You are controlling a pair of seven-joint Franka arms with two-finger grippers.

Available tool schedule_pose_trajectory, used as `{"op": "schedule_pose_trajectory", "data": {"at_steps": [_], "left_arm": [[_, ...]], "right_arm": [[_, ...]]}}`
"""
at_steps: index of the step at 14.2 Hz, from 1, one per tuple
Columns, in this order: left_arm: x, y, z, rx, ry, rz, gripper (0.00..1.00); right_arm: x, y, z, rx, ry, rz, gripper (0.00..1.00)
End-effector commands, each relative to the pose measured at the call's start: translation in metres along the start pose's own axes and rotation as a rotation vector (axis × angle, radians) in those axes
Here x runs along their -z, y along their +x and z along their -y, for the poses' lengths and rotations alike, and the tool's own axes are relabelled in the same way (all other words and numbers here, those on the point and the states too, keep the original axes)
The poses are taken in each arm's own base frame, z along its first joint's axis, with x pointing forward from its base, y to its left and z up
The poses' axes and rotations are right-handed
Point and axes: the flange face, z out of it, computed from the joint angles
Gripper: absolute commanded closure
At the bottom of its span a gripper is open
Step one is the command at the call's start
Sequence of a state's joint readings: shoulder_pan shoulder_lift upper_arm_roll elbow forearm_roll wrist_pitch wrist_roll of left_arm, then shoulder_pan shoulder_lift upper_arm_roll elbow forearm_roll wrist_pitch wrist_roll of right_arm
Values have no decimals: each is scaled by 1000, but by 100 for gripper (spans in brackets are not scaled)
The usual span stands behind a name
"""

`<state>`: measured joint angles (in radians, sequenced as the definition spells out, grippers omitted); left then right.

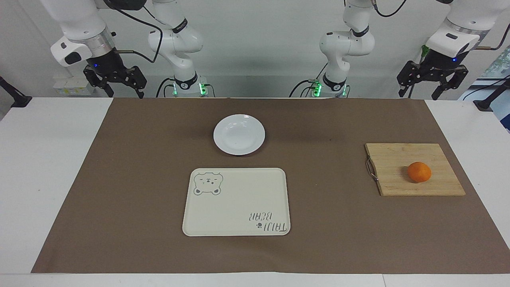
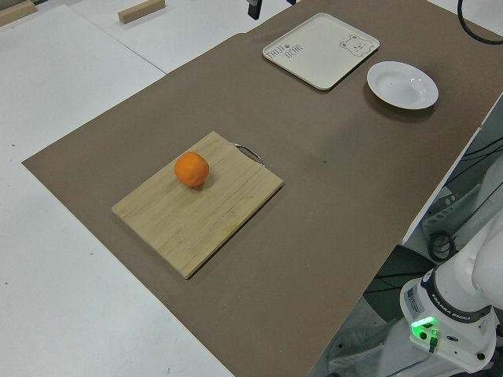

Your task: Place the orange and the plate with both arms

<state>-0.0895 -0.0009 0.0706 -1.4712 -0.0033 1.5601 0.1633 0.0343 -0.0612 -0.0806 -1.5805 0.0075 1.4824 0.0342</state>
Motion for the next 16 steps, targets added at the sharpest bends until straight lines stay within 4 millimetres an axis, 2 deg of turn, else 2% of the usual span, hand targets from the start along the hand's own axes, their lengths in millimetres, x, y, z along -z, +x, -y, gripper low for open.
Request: {"op": "schedule_pose_trajectory", "data": {"at_steps": [1,3,5,7,9,10,13,16], "left_arm": [[-14,2,6,-16,-7,-24,0],[-28,4,27,8,0,-32,0],[-46,11,36,-3,0,-22,0],[-64,17,55,0,7,-28,0],[-81,22,61,-18,13,-41,0],[-91,22,72,-1,19,-52,0],[-129,25,90,22,22,-44,0],[-162,33,98,14,29,-56,0]], "right_arm": [[0,-5,0,7,21,7,0],[0,-5,0,7,23,8,0],[0,-5,0,7,23,8,0],[0,-5,0,7,23,10,0],[-1,-7,0,7,23,11,0],[-2,-7,0,9,23,11,0],[-1,-7,-2,6,23,11,0],[-1,-7,-2,6,23,11,0]]}}
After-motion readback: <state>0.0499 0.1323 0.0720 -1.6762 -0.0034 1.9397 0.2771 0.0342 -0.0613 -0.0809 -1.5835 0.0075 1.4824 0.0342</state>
